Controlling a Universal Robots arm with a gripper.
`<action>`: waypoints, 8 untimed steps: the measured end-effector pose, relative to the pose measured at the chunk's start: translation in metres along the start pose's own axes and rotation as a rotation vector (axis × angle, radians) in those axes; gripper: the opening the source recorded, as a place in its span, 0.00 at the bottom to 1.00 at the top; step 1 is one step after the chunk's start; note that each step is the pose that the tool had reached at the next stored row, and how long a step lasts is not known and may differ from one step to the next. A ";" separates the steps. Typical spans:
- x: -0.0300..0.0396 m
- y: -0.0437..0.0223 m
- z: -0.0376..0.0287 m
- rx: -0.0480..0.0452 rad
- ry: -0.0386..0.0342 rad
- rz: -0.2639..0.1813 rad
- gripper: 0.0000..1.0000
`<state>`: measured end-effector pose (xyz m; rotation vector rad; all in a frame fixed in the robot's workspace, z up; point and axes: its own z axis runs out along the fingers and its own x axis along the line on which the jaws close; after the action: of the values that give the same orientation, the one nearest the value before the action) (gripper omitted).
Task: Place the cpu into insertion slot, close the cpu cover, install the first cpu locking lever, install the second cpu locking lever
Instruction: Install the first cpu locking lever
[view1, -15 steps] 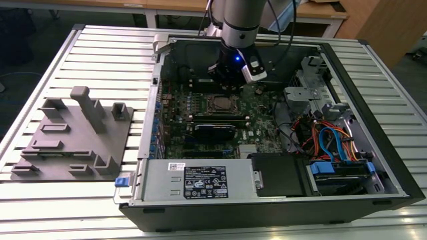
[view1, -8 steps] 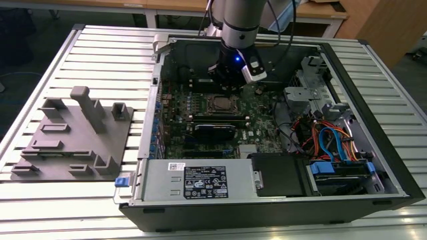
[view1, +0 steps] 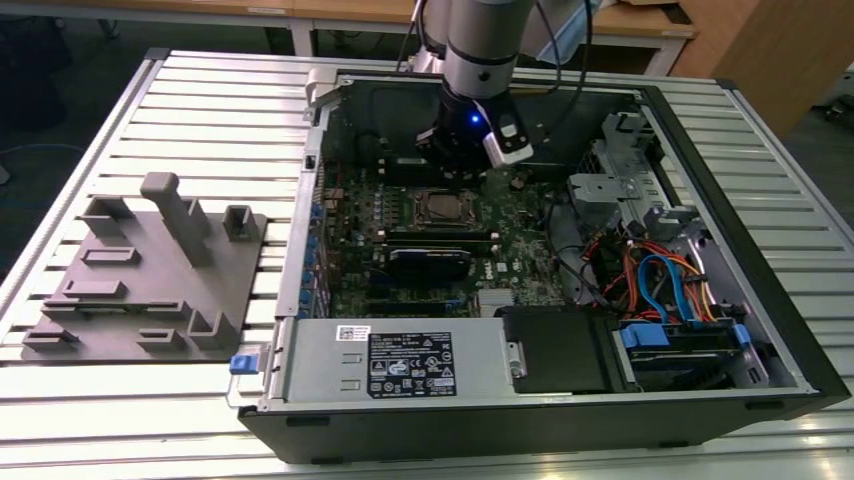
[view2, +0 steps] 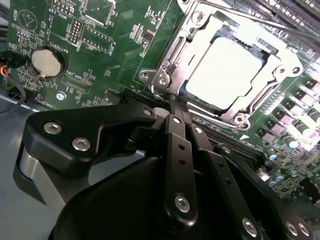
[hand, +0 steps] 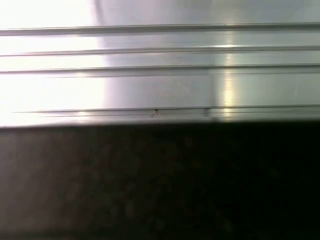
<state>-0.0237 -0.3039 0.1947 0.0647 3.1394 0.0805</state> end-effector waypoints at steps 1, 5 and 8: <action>0.0000 0.0000 -0.0002 -0.0022 0.0001 0.000 0.10; 0.0000 0.0002 -0.0051 -0.0032 0.0004 0.000 0.10; 0.0000 0.0004 -0.0080 -0.0033 0.0004 0.000 0.10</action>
<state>-0.0238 -0.3039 0.2027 0.0649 3.1396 0.0856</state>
